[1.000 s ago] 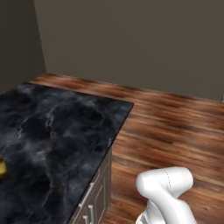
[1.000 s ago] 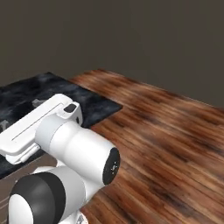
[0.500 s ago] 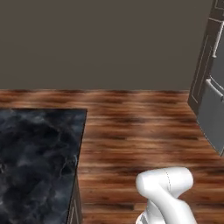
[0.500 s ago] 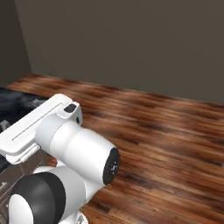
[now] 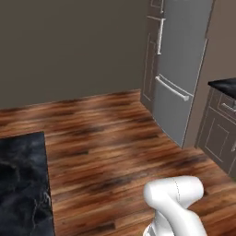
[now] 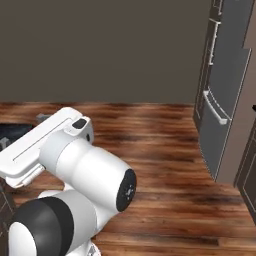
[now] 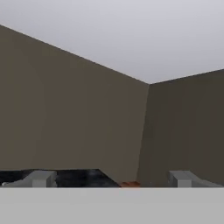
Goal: Open the cabinet directly in front. Then move the beer and the mug to the dining counter with the candle on it.
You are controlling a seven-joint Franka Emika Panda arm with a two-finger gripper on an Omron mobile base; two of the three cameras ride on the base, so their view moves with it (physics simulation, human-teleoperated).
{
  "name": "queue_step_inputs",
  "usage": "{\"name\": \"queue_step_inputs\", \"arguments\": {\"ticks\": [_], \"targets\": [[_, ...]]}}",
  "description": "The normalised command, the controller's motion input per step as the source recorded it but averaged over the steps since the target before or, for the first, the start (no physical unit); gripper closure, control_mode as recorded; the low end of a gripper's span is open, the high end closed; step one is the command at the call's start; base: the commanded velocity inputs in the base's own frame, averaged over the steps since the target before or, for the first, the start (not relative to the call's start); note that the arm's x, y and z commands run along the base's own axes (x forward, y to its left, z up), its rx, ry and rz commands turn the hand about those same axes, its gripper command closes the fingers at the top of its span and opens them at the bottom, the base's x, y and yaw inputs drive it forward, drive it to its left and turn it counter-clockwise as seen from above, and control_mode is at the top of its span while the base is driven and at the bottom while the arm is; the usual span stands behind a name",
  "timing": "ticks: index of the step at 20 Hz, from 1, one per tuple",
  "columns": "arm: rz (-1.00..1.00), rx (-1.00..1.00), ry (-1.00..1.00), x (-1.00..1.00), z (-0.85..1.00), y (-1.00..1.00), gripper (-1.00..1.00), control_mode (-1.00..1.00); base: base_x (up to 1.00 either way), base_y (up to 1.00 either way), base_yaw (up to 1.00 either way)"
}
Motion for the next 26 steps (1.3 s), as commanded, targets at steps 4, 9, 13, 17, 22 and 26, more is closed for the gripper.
{"name": "queue_step_inputs", "arguments": {"ticks": [4,9,13,17,22,26], "targets": [[0.00,0.00,0.00,0.00,0.00,0.00,-1.00,1.00,0.17,0.00,-0.54],[0.00,0.00,0.00,0.00,0.00,0.00,-1.00,1.00,0.15,0.00,-0.53],[0.00,0.00,0.00,0.00,0.00,0.00,-1.00,1.00,0.15,0.00,-0.52],[0.00,0.00,0.00,0.00,0.00,0.00,-1.00,1.00,0.15,0.00,-0.52],[0.00,0.00,0.00,0.00,0.00,0.00,-1.00,1.00,0.17,0.00,-0.50],[0.00,0.00,0.00,0.00,0.00,0.00,-1.00,1.00,0.31,0.00,-0.45]]}}
